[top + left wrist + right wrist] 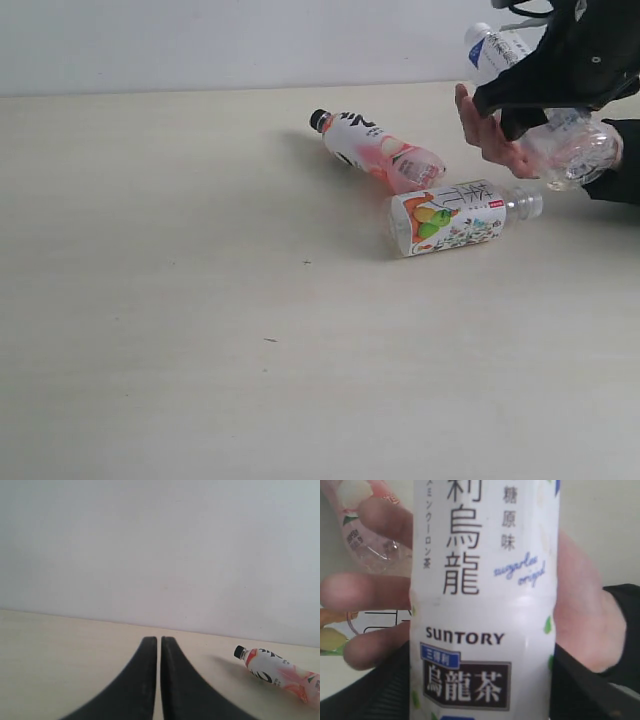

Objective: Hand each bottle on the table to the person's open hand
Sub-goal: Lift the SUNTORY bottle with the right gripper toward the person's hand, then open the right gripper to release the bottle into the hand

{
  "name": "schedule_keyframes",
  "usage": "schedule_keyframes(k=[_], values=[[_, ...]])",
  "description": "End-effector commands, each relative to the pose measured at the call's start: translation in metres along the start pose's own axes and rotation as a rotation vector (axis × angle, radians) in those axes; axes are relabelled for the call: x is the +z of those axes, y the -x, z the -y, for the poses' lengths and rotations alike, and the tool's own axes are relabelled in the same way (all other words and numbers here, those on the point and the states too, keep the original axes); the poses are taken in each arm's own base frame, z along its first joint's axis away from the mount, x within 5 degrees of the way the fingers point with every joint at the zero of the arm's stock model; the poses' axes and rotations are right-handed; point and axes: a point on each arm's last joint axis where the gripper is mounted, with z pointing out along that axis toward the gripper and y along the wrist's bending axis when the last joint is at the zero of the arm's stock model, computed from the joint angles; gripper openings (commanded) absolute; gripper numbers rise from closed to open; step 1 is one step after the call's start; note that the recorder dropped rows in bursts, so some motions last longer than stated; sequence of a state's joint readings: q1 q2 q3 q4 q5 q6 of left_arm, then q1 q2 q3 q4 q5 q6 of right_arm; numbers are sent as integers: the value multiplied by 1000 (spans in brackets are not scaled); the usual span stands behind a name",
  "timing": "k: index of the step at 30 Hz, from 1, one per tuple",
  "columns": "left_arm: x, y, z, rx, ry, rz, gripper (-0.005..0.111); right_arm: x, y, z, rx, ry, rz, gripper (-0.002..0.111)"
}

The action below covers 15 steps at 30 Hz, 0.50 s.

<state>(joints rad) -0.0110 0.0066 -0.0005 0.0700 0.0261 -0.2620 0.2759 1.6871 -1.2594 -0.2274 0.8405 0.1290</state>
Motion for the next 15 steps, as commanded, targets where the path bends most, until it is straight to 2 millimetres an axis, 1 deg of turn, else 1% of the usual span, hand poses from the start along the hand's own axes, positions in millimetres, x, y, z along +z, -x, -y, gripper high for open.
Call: schedule_keyframes(k=[1,4,5,8,9,10,11,12,13,15], values=[[-1,1,0,3,-2,10,5,22,8,-1,-17,-16,-11,0],[-1,1,0,3,-2,10,5,33,10,-2,-28,-21,-23,2],[-1,1,0,3,-2,10,5,38,12,-3,-29,-20,-30,10],[-1,1,0,3,-2,10,5,38,14,-3,-26,-20,-18,33],[-1,1,0,3,-2,10,5,38,15,-3,-24,-19,-9,49],[-1,1,0,3,-2,10,5,37,15,-3,-20,-19,-5,58],[-1,1,0,3,-2,10,5,36,15,-3,-21,-19,-9,74],[-1,1,0,3,-2,10,5,36,14,-3,-21,-19,-11,79],[-1,1,0,3,-2,10,5,36,14,-3,-18,-18,-11,87],[-1,1,0,3,-2,10,5,35,15,-3,-4,-18,-7,94]])
